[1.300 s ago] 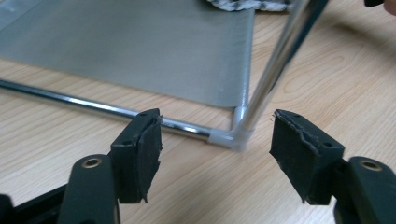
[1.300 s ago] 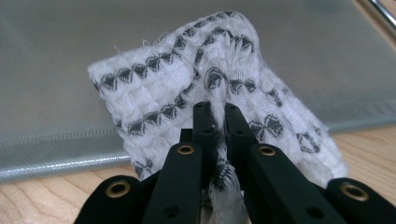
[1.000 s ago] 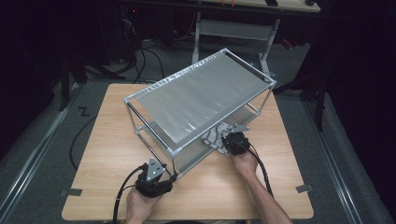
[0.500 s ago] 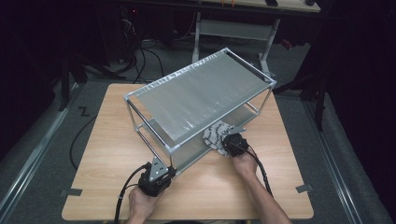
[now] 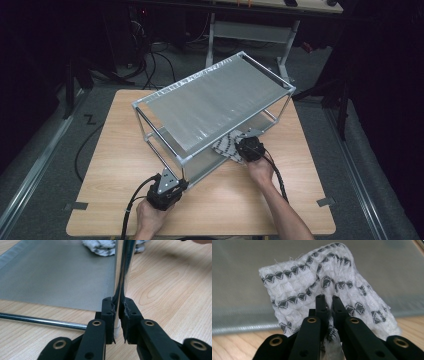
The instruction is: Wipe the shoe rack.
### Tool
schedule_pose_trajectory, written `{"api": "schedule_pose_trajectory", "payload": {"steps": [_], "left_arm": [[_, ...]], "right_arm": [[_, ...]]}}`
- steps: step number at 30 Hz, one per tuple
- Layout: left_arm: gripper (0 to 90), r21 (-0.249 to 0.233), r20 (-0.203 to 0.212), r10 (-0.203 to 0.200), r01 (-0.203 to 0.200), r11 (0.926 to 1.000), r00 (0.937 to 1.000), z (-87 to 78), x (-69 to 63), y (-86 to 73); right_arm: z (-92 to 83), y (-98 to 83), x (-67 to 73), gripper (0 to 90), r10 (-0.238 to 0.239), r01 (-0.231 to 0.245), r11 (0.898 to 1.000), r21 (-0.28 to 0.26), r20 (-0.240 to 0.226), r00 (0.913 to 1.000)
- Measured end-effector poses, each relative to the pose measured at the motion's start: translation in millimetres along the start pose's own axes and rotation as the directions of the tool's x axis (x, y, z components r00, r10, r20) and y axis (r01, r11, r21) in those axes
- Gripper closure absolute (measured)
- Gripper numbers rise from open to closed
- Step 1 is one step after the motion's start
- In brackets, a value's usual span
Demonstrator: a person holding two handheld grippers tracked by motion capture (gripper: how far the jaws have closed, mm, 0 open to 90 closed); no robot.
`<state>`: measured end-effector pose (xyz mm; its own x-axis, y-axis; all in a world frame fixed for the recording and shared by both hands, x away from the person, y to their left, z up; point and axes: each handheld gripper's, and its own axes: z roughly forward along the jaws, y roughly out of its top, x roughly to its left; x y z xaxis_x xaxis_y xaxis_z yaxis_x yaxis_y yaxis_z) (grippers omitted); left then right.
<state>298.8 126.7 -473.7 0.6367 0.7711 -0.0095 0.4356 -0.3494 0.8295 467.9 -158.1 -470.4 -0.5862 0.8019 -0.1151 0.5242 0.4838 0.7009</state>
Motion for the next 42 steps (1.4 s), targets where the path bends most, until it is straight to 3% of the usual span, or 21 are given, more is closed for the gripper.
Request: {"api": "schedule_pose_trajectory", "payload": {"steps": [8,11,23,28,35,42], "left_arm": [[81.2,0.007,0.008,0.006,-0.006,1.0000,1.0000,-1.2,0.9,0.2],[81.3,0.012,0.010,0.006,-0.006,0.9999,0.9999,-1.9,2.4,0.6],[81.4,0.007,-0.007,-0.010,0.010,0.9999,0.9999,-3.2,13.1,-0.9],[81.3,0.007,-0.003,-0.009,0.009,0.9999,1.0000,-2.8,15.7,-0.5],[81.3,0.009,0.000,-0.007,0.007,0.9999,1.0000,-1.6,16.5,0.3],[81.3,0.011,-0.001,-0.008,0.008,0.9999,1.0000,-0.4,16.2,1.4]], "right_arm": [[16.4,-3.0,9.4,87.0,-0.005,0.005,0.999,0.034,-0.010,0.9999],[15.5,-3.0,11.4,87.2,-0.025,0.025,0.999,0.045,0.000,0.9997],[3.3,-13.4,21.2,87.0,-0.009,0.008,1.000,0.029,0.017,0.9998],[-0.6,-13.3,41.5,86.8,-0.062,0.062,0.998,0.014,0.000,0.9981],[-5.8,-16.3,67.5,86.8,-0.071,0.070,0.997,-0.018,-0.064,0.9955],[-7.9,-14.1,97.4,86.8,-0.143,0.140,0.989,-0.036,-0.112,0.9833]]}}
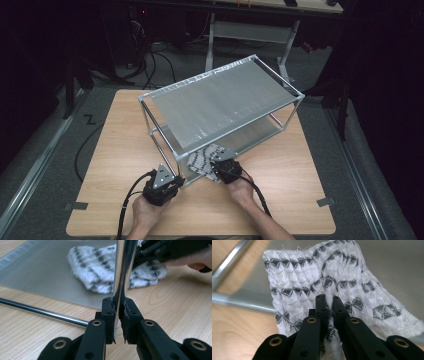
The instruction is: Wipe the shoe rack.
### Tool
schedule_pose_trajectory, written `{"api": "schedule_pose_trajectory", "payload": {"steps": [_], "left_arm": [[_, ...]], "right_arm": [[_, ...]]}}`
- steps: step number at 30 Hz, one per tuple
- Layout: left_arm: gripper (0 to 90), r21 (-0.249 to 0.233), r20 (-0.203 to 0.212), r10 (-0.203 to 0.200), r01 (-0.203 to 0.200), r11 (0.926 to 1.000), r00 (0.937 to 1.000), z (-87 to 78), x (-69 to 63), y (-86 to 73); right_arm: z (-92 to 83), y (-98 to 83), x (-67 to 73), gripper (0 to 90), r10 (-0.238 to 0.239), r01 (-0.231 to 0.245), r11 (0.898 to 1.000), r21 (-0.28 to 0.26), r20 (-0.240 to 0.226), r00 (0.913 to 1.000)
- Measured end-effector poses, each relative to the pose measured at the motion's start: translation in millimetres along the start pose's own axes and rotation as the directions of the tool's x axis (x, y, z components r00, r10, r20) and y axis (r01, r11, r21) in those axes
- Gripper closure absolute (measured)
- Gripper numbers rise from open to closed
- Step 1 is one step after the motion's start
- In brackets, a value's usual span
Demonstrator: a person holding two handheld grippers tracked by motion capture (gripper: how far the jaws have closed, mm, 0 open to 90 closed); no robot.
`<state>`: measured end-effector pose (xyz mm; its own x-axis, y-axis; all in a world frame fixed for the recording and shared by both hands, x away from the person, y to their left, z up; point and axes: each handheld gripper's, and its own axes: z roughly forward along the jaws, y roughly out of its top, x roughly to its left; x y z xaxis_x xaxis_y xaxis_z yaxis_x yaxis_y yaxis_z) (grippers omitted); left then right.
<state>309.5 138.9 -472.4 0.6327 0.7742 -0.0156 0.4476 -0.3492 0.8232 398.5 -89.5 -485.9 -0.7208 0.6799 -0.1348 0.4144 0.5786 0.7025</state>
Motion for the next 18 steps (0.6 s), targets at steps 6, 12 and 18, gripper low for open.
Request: {"api": "schedule_pose_trajectory", "payload": {"steps": [6,12,18], "left_arm": [[81.3,0.002,0.003,-0.001,0.001,1.0000,1.0000,1.1,0.1,1.0],[81.3,0.003,0.006,0.001,-0.001,1.0000,1.0000,1.8,0.3,1.7],[81.3,0.000,0.005,0.001,-0.001,1.0000,1.0000,6.0,-0.8,4.3]], "right_arm": [[2.5,4.5,13.7,86.5,-0.026,0.026,1.000,-0.007,-0.040,0.9989],[3.4,3.9,6.3,86.5,-0.001,0.001,1.000,-0.005,-0.048,0.9989],[-1.7,2.5,14.0,86.5,-0.032,0.032,0.999,0.001,-0.077,0.9965]]}}
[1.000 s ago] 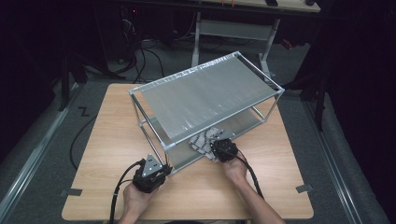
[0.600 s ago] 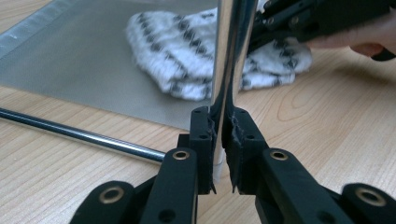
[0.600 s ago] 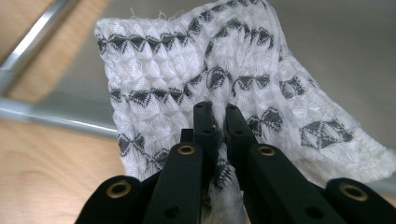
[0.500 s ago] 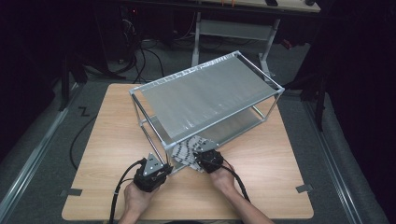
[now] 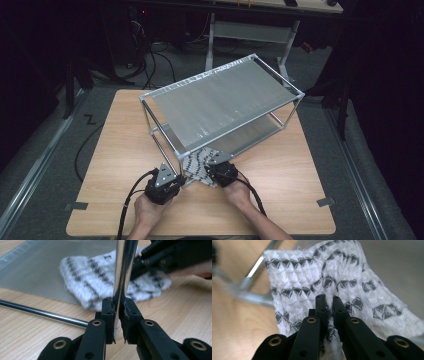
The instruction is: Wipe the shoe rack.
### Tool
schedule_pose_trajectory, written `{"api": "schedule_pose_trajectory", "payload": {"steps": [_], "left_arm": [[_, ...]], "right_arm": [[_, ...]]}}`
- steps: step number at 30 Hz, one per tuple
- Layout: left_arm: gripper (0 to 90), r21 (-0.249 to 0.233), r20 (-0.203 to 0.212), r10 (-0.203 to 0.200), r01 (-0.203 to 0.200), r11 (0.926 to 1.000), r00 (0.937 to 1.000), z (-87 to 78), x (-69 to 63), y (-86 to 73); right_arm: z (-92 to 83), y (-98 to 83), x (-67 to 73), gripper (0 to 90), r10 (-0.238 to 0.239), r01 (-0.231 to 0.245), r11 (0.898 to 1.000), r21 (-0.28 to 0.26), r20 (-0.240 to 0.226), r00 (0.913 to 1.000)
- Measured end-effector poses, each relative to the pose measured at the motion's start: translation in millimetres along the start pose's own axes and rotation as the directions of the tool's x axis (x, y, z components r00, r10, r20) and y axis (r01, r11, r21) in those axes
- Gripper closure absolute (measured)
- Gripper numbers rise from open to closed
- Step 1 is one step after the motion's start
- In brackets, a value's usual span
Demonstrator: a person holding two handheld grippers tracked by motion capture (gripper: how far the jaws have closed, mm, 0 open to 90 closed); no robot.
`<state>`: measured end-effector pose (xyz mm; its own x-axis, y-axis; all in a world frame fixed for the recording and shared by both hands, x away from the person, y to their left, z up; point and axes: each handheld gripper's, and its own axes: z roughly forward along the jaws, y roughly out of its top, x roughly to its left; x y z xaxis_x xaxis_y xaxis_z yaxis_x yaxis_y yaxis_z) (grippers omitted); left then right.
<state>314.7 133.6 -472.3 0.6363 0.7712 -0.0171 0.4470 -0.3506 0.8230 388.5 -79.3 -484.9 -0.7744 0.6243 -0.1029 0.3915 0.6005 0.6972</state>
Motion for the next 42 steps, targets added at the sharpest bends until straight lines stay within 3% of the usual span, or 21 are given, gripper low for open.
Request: {"api": "schedule_pose_trajectory", "payload": {"steps": [4,10,14,23,27,30,34,42], "left_arm": [[81.3,-0.003,0.001,-0.002,0.002,1.0000,1.0000,3.5,0.0,2.2],[81.4,-0.005,-0.005,-0.003,0.003,1.0000,1.0000,6.2,-2.1,3.8],[81.4,-0.001,-0.001,0.002,-0.002,1.0000,1.0000,6.0,-2.8,4.2],[81.4,-0.001,0.019,0.018,-0.018,0.9998,0.9997,2.4,-4.7,1.6],[81.4,-0.005,0.021,0.015,-0.015,0.9999,0.9997,-1.0,-4.4,-1.3],[81.4,-0.007,0.030,0.016,-0.016,0.9999,0.9994,-4.4,-2.1,-4.0],[81.3,-0.016,0.035,0.018,-0.017,0.9997,0.9992,-10.1,2.0,-9.2],[81.3,-0.032,0.000,-0.002,0.002,0.9995,1.0000,-18.4,8.0,-17.0]], "right_arm": [[0.7,-0.3,9.8,86.5,-0.047,0.047,0.999,-0.006,-0.022,0.9986],[0.6,-0.2,11.8,86.5,-0.054,0.054,0.999,-0.007,-0.033,0.9980],[1.0,0.2,5.2,86.5,-0.020,0.020,1.000,-0.007,-0.020,0.9996],[2.4,-2.7,-37.7,86.4,0.055,-0.056,0.998,0.025,0.054,0.9970],[-0.5,-7.4,-50.1,86.5,0.089,-0.092,0.995,0.028,0.085,0.9924],[-2.1,-9.9,-55.5,86.5,0.112,-0.115,0.993,0.025,0.088,0.9898],[-5.1,-13.1,-61.4,86.5,0.101,-0.106,0.994,0.035,0.105,0.9893],[-11.6,-20.3,-74.1,86.5,0.138,-0.143,0.989,0.026,0.136,0.9810]]}}
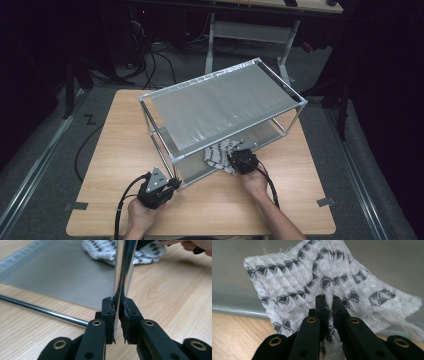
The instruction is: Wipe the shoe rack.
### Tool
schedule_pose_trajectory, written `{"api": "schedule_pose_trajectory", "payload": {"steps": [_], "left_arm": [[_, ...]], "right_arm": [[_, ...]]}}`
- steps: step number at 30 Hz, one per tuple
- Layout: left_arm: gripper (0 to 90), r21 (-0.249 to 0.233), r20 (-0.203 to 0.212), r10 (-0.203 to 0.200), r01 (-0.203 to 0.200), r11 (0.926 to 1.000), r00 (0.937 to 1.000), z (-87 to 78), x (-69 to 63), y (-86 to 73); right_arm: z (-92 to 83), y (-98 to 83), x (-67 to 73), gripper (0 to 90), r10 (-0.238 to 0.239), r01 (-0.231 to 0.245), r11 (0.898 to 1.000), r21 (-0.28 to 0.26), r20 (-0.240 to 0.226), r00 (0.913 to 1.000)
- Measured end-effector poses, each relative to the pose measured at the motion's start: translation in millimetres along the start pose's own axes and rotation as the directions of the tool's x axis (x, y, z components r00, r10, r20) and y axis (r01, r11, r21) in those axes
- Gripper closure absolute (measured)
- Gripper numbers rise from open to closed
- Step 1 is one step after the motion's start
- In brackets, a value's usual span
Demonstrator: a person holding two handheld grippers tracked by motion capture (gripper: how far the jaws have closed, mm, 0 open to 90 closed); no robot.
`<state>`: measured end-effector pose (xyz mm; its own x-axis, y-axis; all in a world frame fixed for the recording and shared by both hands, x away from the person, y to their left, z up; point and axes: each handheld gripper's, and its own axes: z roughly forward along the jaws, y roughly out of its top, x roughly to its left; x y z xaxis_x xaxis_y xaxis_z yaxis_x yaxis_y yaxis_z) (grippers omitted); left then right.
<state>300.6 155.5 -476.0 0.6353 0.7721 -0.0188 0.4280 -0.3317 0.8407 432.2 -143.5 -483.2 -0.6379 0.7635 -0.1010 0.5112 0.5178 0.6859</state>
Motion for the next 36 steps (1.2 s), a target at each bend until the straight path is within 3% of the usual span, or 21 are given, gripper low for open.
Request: {"api": "schedule_pose_trajectory", "payload": {"steps": [5,15,22,27,33,36], "left_arm": [[81.3,-0.022,-0.028,-0.018,0.017,0.9996,0.9994,-2.7,2.7,-4.6],[81.4,-0.027,-0.013,-0.007,0.007,0.9996,0.9999,-6.1,4.0,-7.2],[81.4,-0.032,0.013,0.007,-0.007,0.9995,0.9999,-8.0,3.0,-8.2],[81.4,-0.029,0.036,0.021,-0.020,0.9994,0.9991,-9.6,1.8,-7.1],[81.4,-0.027,0.042,0.029,-0.028,0.9992,0.9987,-10.2,-1.2,-8.5],[81.3,-0.032,0.036,0.025,-0.024,0.9992,0.9990,-10.6,-1.9,-8.3]], "right_arm": [[-3.1,-3.5,-10.1,86.5,0.025,-0.025,1.000,-0.002,0.026,0.9994],[-10.1,-13.0,-41.6,86.6,0.115,-0.114,0.993,-0.009,0.090,0.9893],[-16.9,-22.1,-66.1,86.5,0.166,-0.166,0.986,-0.010,0.145,0.9755],[-21.3,-27.9,-83.9,86.6,0.222,-0.223,0.975,-0.016,0.172,0.9598],[-25.7,-28.9,-96.2,86.6,0.234,-0.238,0.971,-0.004,0.212,0.9490],[-26.4,-29.8,-97.3,86.6,0.231,-0.236,0.972,-0.002,0.214,0.9490]]}}
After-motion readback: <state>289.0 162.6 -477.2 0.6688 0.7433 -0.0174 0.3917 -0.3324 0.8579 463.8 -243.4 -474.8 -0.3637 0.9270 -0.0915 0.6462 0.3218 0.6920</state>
